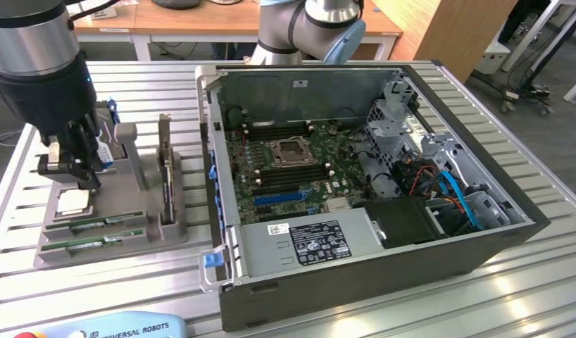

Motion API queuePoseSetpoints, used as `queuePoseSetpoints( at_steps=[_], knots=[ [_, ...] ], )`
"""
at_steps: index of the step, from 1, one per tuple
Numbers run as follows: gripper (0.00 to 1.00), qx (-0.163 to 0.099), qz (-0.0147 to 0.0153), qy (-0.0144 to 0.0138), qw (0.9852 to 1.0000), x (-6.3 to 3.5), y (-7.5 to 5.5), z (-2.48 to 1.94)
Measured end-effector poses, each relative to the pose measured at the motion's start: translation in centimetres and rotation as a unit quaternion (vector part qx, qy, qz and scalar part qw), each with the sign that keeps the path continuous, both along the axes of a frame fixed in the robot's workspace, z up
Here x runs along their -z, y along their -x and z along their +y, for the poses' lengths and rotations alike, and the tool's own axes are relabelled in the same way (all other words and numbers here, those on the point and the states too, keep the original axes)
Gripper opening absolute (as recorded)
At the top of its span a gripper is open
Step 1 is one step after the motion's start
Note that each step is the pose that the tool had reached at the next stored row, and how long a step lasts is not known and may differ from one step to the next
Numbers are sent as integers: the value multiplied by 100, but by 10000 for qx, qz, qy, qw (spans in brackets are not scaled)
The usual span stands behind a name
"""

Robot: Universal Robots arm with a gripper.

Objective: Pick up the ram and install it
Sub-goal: 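Pick up the ram and move it above insertion slot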

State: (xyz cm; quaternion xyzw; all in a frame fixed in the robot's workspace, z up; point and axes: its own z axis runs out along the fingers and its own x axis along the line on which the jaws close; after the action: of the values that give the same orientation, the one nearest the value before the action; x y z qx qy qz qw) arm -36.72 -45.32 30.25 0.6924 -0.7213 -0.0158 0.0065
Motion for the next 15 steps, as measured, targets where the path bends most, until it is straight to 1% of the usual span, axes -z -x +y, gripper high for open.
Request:
queuePoseSetpoints(
  at_steps=[8,15],
  knots=[
    [35,0,31,0,10000,110,0,0],
    [35,0,59,0,10000,225,0,0]
  ],
)
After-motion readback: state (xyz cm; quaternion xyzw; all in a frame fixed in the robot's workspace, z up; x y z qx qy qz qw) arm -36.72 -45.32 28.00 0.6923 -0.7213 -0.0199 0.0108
